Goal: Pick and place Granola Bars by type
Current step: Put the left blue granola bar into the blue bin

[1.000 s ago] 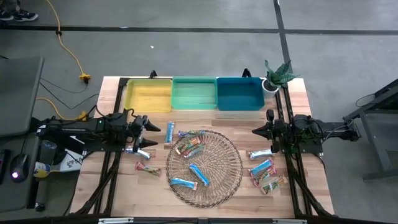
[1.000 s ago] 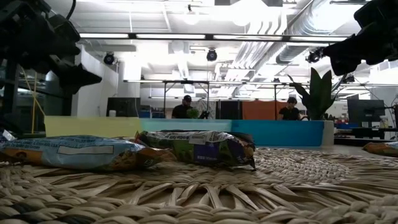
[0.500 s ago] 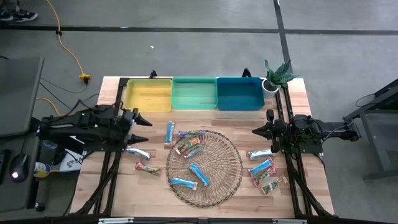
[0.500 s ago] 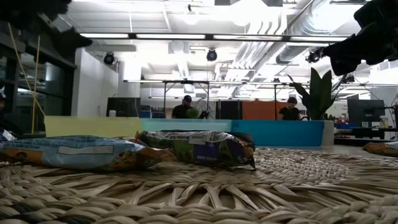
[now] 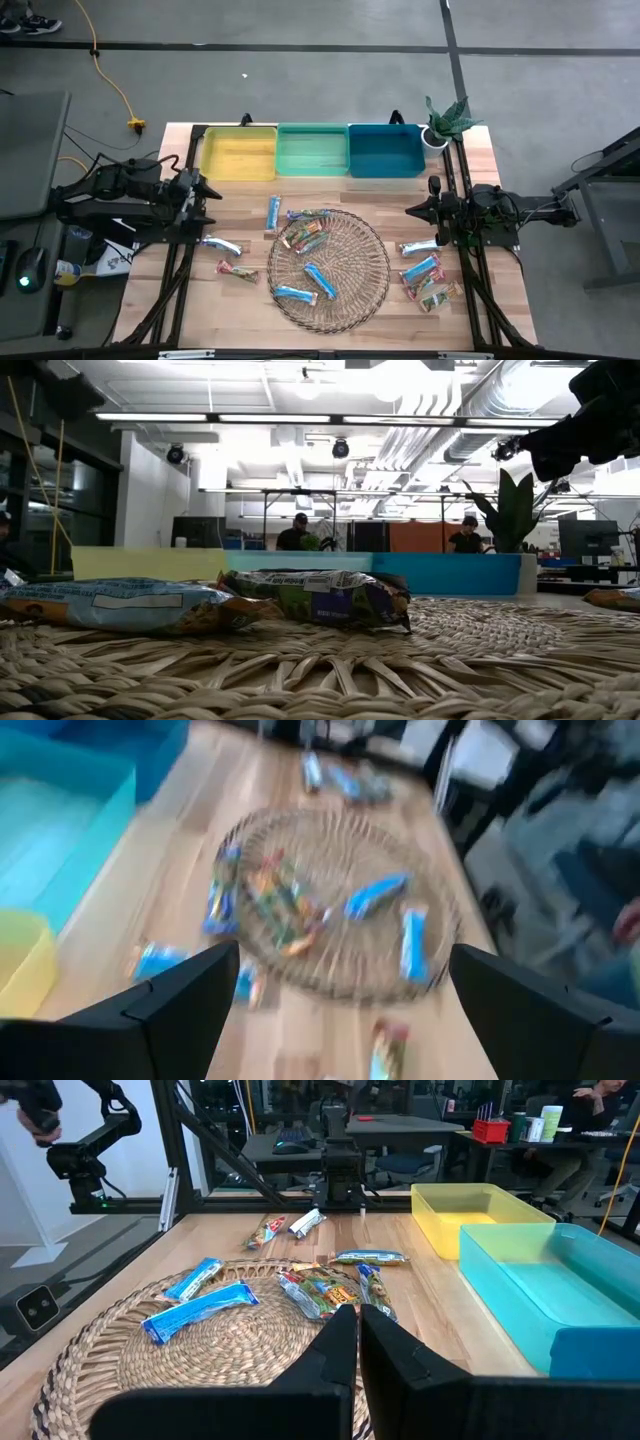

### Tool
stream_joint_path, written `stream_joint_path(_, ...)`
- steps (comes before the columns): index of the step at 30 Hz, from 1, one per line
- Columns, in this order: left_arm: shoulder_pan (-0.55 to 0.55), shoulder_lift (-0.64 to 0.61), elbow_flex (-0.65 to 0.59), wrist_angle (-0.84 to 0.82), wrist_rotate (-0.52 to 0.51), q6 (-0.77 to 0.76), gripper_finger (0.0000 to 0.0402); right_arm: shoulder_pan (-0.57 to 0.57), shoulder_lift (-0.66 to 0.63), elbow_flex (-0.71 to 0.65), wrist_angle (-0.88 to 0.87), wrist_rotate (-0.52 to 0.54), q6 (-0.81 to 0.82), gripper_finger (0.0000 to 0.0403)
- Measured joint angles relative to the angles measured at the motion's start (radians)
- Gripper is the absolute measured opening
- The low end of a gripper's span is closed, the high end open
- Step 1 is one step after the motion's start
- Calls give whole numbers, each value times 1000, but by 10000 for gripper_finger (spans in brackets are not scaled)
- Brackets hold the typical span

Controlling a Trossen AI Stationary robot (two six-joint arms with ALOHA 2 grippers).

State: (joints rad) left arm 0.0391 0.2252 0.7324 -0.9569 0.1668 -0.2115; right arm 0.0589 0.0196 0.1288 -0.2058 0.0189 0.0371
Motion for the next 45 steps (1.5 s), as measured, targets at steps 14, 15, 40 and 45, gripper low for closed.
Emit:
stream_joint_path(14, 0, 198, 3, -123, 229, 92, 358, 0, 0, 0, 0, 0, 0, 0)
stream_joint_path(15, 0, 239, 3, -123, 252, 100, 358, 0, 0, 0, 0, 0, 0, 0)
stream_joint_path(40, 0, 752, 3, -87, 303, 2, 358, 0, 0, 0, 0, 0, 0, 0)
stream_joint_path(45, 0, 755, 3, -90, 325, -52, 358, 0, 0, 0, 0, 0, 0, 0)
